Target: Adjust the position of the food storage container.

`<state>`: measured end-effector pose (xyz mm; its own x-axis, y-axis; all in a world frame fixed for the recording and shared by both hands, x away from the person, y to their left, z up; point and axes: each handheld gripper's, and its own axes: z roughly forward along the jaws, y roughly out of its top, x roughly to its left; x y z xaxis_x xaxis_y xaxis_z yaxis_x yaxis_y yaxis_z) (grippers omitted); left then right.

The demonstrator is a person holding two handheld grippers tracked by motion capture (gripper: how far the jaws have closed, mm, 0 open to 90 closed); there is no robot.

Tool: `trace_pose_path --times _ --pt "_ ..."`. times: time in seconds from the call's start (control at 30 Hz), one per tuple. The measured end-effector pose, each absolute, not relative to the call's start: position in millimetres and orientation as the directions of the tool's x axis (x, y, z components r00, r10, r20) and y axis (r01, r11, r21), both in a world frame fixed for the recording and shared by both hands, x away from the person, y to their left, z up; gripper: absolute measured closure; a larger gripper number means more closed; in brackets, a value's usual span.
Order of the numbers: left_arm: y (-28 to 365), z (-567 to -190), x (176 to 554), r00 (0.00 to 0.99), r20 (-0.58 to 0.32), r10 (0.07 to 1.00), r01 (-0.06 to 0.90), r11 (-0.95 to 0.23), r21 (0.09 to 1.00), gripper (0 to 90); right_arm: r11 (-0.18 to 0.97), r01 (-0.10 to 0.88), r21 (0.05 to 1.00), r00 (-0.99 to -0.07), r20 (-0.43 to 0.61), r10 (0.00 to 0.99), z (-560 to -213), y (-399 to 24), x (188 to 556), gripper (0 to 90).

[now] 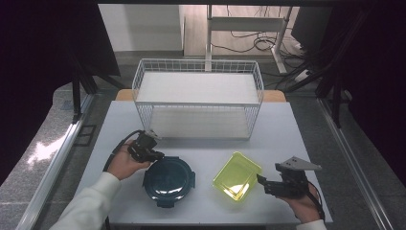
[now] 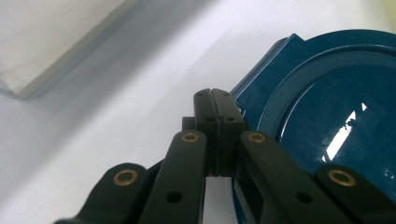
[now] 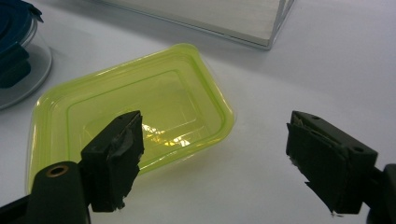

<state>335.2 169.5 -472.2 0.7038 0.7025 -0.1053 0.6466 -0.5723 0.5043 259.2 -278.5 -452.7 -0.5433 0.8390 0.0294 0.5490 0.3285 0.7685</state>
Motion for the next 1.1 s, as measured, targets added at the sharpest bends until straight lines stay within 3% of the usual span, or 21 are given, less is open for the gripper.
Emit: trace_pose_path --times 0.67,0.9,1.03,1.1 --pt "155.9 -476.1 315.8 0.710 -0.177 0.682 0.651 -0.540 0.533 90.0 0.323 0.524 0.788 -0.565 0.038 0.824 -447.7 -272.5 261.1 19.0" --pt "154.3 -476.7 312.6 0.718 -0.165 0.676 0.638 -0.543 0.546 90.0 0.298 0.506 0.809 -0.555 0.041 0.831 -440.2 -271.1 268.3 18.9" --pt "162.0 -472.5 303.8 0.676 -0.110 0.729 0.639 -0.505 0.580 90.0 0.305 0.501 0.810 -0.561 0.035 0.827 -439.7 -271.3 265.9 18.6" --pt "171.6 -466.8 297.0 0.656 -0.143 0.741 0.646 -0.453 0.614 90.0 0.309 0.498 0.810 -0.565 0.032 0.825 -439.7 -271.2 264.5 18.3"
